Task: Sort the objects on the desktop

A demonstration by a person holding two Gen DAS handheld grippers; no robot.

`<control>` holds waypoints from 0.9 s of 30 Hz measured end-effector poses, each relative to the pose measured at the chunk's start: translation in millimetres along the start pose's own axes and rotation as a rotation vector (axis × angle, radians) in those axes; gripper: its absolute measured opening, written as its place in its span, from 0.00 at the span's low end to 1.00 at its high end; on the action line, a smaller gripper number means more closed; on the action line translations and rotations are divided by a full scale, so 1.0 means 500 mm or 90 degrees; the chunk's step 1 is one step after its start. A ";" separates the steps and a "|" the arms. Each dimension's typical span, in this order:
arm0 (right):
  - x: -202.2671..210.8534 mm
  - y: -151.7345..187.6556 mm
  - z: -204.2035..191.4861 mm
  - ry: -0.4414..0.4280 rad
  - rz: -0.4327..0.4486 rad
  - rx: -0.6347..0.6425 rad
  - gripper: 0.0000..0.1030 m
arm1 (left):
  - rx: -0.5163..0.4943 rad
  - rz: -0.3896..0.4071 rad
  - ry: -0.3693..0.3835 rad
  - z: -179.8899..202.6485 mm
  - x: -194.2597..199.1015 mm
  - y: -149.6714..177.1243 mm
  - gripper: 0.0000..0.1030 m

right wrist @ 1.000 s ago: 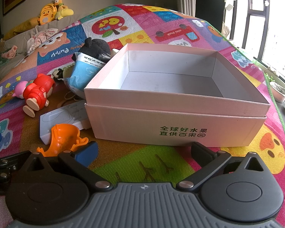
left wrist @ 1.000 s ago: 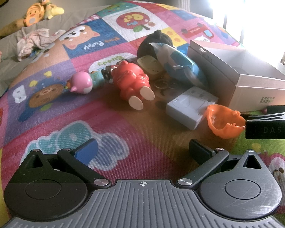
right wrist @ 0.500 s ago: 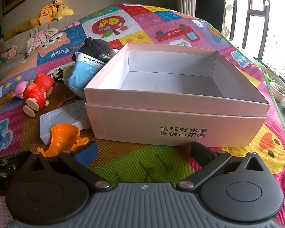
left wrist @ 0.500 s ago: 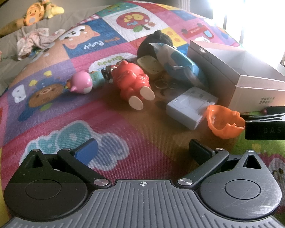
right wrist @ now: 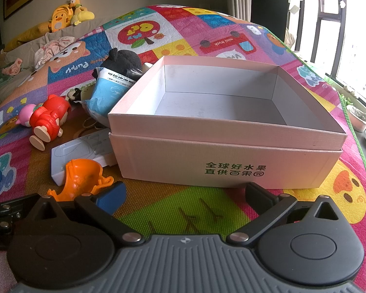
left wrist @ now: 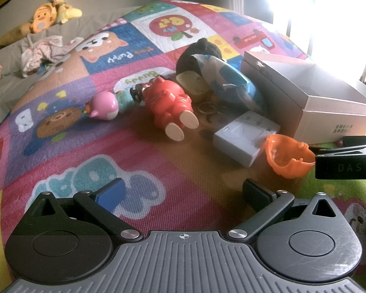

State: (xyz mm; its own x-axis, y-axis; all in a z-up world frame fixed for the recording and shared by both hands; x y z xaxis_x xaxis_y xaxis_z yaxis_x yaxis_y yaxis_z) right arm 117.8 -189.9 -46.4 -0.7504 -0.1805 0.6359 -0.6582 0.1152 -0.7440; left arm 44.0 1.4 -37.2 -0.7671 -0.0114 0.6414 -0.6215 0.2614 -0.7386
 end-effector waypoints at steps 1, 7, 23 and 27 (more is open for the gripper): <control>0.000 0.000 0.000 0.000 0.000 0.000 1.00 | 0.000 0.000 0.000 0.000 0.000 0.000 1.00; 0.002 0.000 -0.002 0.002 -0.010 -0.003 1.00 | 0.001 -0.001 0.000 0.001 -0.001 0.000 1.00; 0.051 0.039 0.003 0.007 -0.008 -0.015 1.00 | -0.010 -0.023 0.021 0.000 -0.012 -0.006 1.00; 0.052 0.038 0.003 0.006 -0.008 -0.015 1.00 | -0.003 0.011 0.092 0.005 -0.006 -0.021 1.00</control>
Point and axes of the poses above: each gripper's, at about its wrist camera, not at the fingertips, and x roughly against the way its jaws point, z to its right, y to its underside, the point moved 6 cm from there along -x, roughly the way its jaws point, and after that the axes turned 15 degrees about -x, right-handed, at the moved point
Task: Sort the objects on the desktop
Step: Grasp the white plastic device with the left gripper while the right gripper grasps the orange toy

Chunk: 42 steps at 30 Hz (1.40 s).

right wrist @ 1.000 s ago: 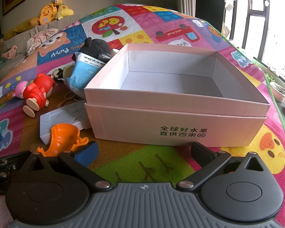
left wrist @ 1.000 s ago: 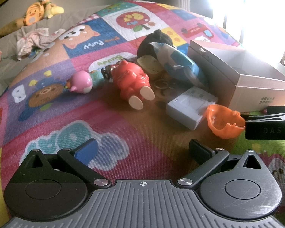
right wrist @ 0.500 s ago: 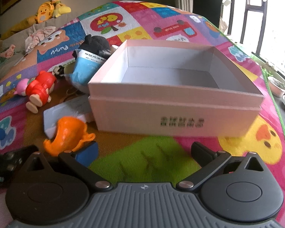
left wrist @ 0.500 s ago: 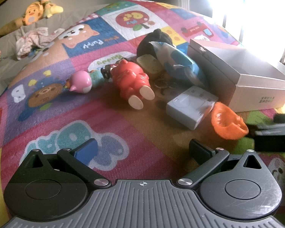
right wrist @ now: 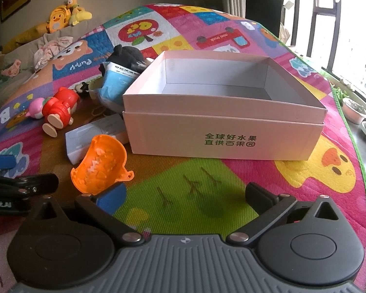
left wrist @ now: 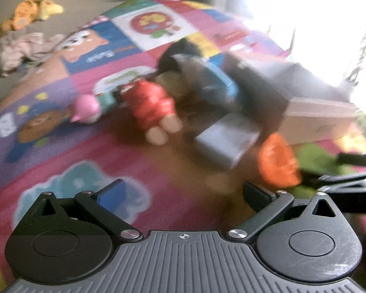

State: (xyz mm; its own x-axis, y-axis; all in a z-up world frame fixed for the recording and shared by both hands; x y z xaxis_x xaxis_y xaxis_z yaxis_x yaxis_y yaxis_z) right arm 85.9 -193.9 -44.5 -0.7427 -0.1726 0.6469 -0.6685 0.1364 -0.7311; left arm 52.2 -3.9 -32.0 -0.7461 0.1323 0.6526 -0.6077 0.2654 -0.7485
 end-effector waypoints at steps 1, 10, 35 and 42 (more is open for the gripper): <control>0.000 0.000 0.000 0.000 0.000 0.001 1.00 | 0.005 0.003 0.009 0.002 -0.003 -0.006 1.00; 0.000 -0.002 -0.001 -0.002 -0.013 0.013 1.00 | -0.100 -0.009 -0.111 0.003 -0.067 -0.063 1.00; 0.027 0.014 0.015 -0.039 -0.038 0.052 1.00 | -0.051 0.007 -0.011 0.033 -0.121 -0.118 0.85; 0.025 0.014 0.014 -0.036 -0.051 0.050 1.00 | -0.041 0.008 -0.024 -0.011 -0.034 -0.037 0.80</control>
Point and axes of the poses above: each gripper's, at about its wrist camera, not at the fingertips, and x roughly against the way its jaws point, z to its right, y to its underside, the point moved 6 cm from there along -x, roughly the way its jaws point, and after that the axes turned 15 degrees about -x, right-handed, at the moved point
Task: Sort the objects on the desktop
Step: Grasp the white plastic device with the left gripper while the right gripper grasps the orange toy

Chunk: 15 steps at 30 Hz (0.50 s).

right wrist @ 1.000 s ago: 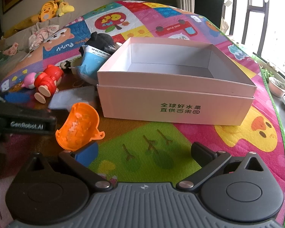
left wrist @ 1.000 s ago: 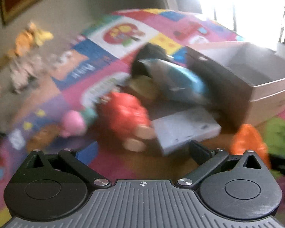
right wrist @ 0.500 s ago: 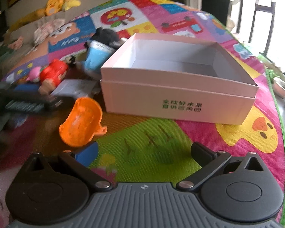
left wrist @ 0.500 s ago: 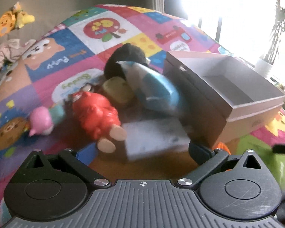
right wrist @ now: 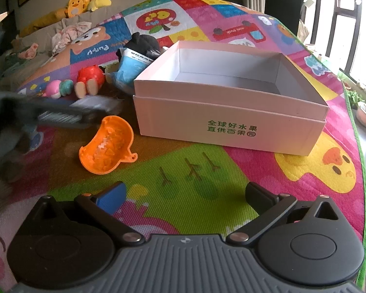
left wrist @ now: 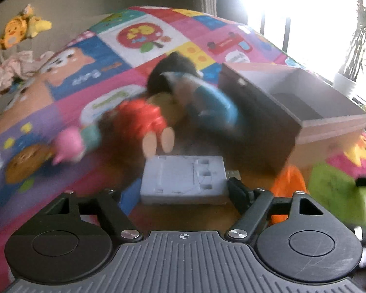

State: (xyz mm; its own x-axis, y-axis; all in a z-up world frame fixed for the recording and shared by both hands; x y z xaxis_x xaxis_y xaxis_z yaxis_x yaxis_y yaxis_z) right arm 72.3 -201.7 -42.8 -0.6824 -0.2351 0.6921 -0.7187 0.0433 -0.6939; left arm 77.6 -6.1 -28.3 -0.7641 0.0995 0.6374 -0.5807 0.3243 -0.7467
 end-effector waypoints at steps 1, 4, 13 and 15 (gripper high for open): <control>0.000 0.000 -0.001 0.002 -0.003 0.003 1.00 | 0.005 -0.002 0.006 -0.005 0.018 0.016 0.80; -0.002 -0.002 -0.004 0.007 -0.008 0.005 1.00 | 0.013 -0.002 0.040 -0.012 0.077 0.062 0.80; 0.024 -0.007 -0.040 -0.081 0.015 0.026 1.00 | 0.022 0.004 0.032 -0.011 0.113 0.106 0.96; 0.033 -0.014 -0.068 -0.111 0.032 0.045 1.00 | 0.018 0.010 0.039 -0.008 0.116 0.107 0.97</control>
Point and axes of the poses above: each gripper's, at about its wrist camera, not at the fingertips, and x roughly against the way its jaws point, z to its right, y to its underside, the point moved 6 cm from there along -x, roughly the way its jaws point, and after that the axes turned 15 degrees about -x, right-handed, at the moved point
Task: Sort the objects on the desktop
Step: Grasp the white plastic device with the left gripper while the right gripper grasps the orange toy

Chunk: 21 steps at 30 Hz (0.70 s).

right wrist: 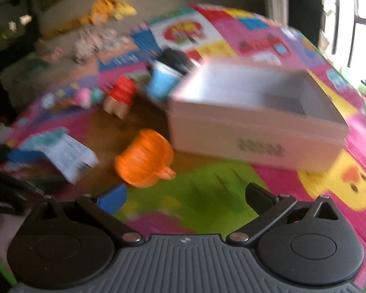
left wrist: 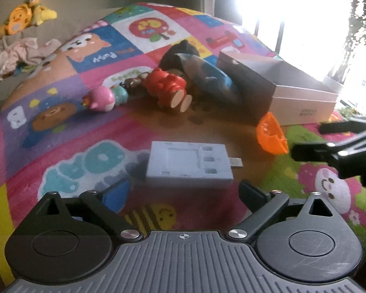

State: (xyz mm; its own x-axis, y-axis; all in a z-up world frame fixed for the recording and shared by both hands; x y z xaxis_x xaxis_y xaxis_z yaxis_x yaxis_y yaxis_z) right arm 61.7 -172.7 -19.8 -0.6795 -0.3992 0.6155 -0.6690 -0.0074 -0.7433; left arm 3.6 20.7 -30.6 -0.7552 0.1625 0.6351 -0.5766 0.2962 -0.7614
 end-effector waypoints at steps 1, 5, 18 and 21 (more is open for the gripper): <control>-0.003 -0.005 -0.014 -0.005 0.009 0.010 1.00 | -0.003 0.001 0.001 0.001 0.001 0.000 0.97; -0.044 -0.017 -0.050 -0.010 0.006 0.017 0.97 | -0.012 0.004 -0.006 0.006 0.002 0.000 0.98; 0.055 -0.008 0.056 0.028 -0.017 -0.043 0.44 | -0.049 -0.037 -0.083 0.030 -0.067 -0.055 0.98; 0.098 -0.003 0.096 0.035 -0.011 -0.054 0.42 | -0.058 -0.031 -0.079 0.042 -0.061 -0.056 0.93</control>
State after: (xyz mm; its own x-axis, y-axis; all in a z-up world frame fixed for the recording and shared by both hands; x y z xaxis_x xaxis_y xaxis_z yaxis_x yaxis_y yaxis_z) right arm 43.7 -236.2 -0.9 -0.6821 -0.3488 0.6427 -0.7018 0.0650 -0.7094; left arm 36.3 -12.3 -31.2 -0.7626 0.0306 0.6461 -0.5875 0.3853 -0.7116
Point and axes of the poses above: each gripper's, at about its wrist camera, not at the fingertips, and x roughly against the way its jaws point, z to its right, y to its underside, the point moved 6 cm from there along -x, roughly the way its jaws point, and after that the axes turned 15 degrees about -x, right-handed, at the moved point
